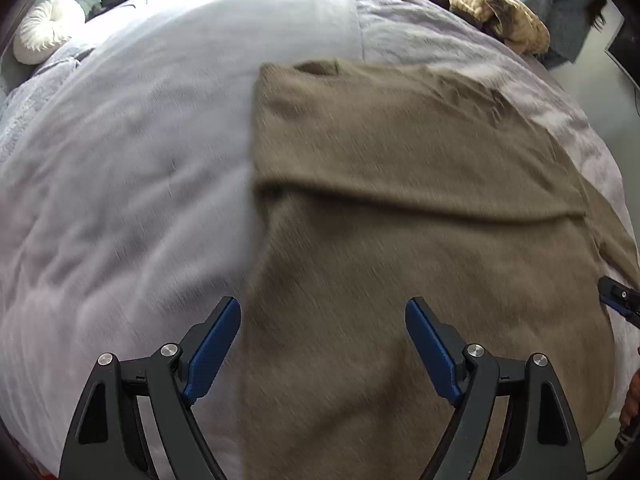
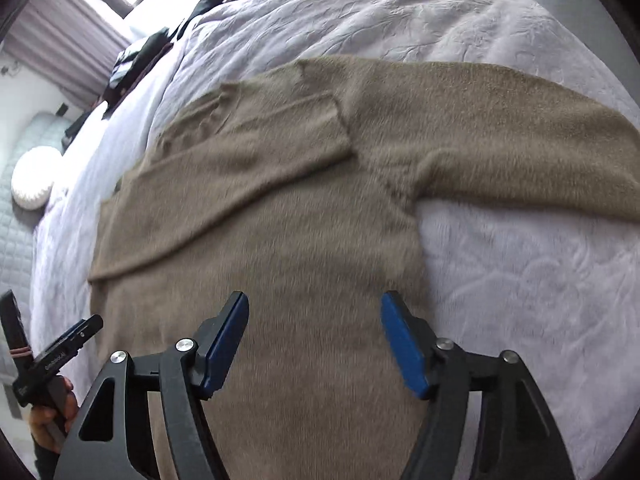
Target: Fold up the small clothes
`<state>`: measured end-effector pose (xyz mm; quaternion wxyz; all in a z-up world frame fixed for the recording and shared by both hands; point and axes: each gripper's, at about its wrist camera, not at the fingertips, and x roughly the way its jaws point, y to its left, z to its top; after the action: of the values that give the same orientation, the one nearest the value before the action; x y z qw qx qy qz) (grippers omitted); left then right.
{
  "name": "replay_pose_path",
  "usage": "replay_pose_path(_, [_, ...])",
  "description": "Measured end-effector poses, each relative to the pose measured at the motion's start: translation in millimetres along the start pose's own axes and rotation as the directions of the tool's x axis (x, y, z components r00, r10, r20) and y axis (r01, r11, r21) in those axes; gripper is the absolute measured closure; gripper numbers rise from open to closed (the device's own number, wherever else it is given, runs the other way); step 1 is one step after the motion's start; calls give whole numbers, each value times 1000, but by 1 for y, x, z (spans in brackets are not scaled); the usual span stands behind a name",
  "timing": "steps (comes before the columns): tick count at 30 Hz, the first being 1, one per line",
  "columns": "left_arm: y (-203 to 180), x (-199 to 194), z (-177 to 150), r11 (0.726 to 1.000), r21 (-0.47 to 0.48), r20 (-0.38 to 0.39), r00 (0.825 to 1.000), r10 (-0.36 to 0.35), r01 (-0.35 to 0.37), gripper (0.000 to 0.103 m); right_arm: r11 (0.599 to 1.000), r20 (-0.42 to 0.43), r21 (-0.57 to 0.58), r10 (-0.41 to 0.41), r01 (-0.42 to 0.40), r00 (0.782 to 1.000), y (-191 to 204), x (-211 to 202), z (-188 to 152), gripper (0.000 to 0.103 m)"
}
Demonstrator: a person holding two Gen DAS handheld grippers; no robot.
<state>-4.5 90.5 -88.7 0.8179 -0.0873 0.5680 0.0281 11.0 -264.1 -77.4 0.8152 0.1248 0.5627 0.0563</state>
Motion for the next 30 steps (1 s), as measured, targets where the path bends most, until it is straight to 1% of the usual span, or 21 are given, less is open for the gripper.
replay_pose_path(4, [-10, -2, -22, 1000, -1, -25, 1000, -7, 7, 18, 999, -3, -37, -12, 12, 1000, 4, -7, -15, 30])
replay_pose_path(7, [-14, -8, -32, 1000, -3, -28, 1000, -2, 2, 18, 998, 1, -60, -20, 20, 1000, 5, -13, -26, 25])
replay_pose_path(8, [-15, -11, -35, 1000, -5, -28, 1000, 2, -2, 18, 998, -1, -66, -21, 20, 1000, 5, -15, -28, 25])
replay_pose_path(11, [-15, -15, -38, 1000, -12, -32, 999, 9, -10, 18, 996, -12, -82, -18, 17, 1000, 4, -20, -37, 24])
replay_pose_path(15, [-16, -19, -45, 1000, -13, -37, 999, 26, -27, 18, 997, -4, -81, -6, 5, 1000, 2, -26, -42, 24])
replay_pose_path(21, [-27, -26, -52, 999, 2, -26, 999, 44, -44, 18, 996, 0, -90, 8, -8, 1000, -1, -31, -49, 24])
replay_pose_path(30, [-37, -35, -63, 999, 3, -25, 999, 48, -48, 18, 993, 1, -120, 20, -20, 1000, -6, -43, -61, 24])
